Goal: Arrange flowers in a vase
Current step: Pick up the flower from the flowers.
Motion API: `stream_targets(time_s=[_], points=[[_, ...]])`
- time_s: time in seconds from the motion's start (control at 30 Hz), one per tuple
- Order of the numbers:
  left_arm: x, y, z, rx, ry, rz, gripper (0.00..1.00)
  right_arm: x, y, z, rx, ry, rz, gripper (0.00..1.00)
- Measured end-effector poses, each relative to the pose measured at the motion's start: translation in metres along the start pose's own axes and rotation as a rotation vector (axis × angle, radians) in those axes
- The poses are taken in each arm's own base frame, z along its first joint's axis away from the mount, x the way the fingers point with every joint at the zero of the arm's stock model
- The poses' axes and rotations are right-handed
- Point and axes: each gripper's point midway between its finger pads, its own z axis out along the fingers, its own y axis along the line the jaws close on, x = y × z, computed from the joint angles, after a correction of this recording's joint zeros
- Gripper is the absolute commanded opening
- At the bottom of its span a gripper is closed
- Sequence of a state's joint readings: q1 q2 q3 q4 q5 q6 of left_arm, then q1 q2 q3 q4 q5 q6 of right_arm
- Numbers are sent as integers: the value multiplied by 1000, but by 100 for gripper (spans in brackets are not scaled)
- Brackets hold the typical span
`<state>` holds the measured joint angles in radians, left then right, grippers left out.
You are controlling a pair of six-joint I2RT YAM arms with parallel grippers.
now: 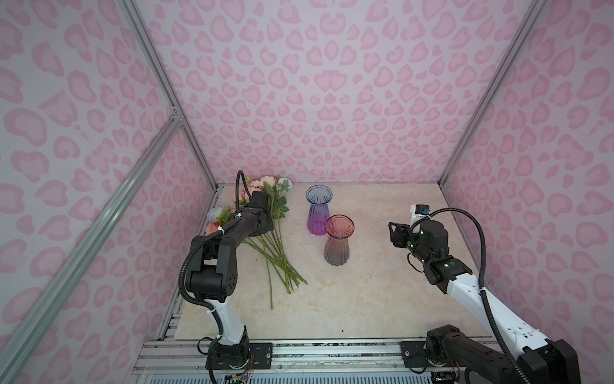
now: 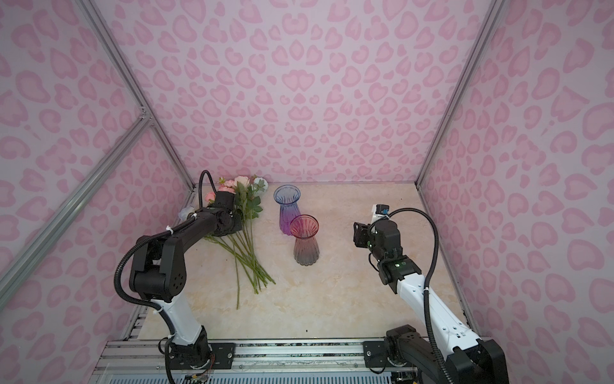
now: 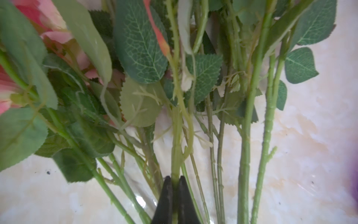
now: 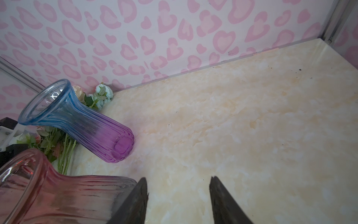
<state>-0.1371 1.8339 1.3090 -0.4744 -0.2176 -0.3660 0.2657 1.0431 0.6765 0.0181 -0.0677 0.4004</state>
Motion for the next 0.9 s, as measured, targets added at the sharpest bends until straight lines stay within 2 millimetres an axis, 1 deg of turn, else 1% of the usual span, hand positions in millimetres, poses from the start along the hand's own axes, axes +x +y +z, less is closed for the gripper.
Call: stream_targets(time_s=[0.13, 0.2, 0.43, 0.57, 0.67, 0.8, 0.87, 0.9], points=[[-12, -5, -28, 28, -47, 11, 3, -1, 1, 1, -3, -4, 0, 53], [-19, -6, -47, 43, -77, 17, 3, -1, 1, 1, -6, -6, 0, 53], [-35, 1, -104, 81, -179, 1, 3, -2, 2, 1, -13, -7, 1, 53], [-40, 6, -139, 114, -247, -3, 3, -4, 4, -1, -19, -14, 1, 53], [-40, 8, -160, 150, -288, 1, 3, -4, 6, -1, -32, -16, 1, 53], [-38, 8, -200, 236, -374, 2, 3, -3, 18, -5, -98, -25, 1, 55], [-40, 7, -230, 300, -455, 3, 3, -2, 31, -10, -159, -37, -9, 56], [-42, 6, -242, 326, -487, 1, 3, -3, 40, -14, -195, -45, -20, 57]])
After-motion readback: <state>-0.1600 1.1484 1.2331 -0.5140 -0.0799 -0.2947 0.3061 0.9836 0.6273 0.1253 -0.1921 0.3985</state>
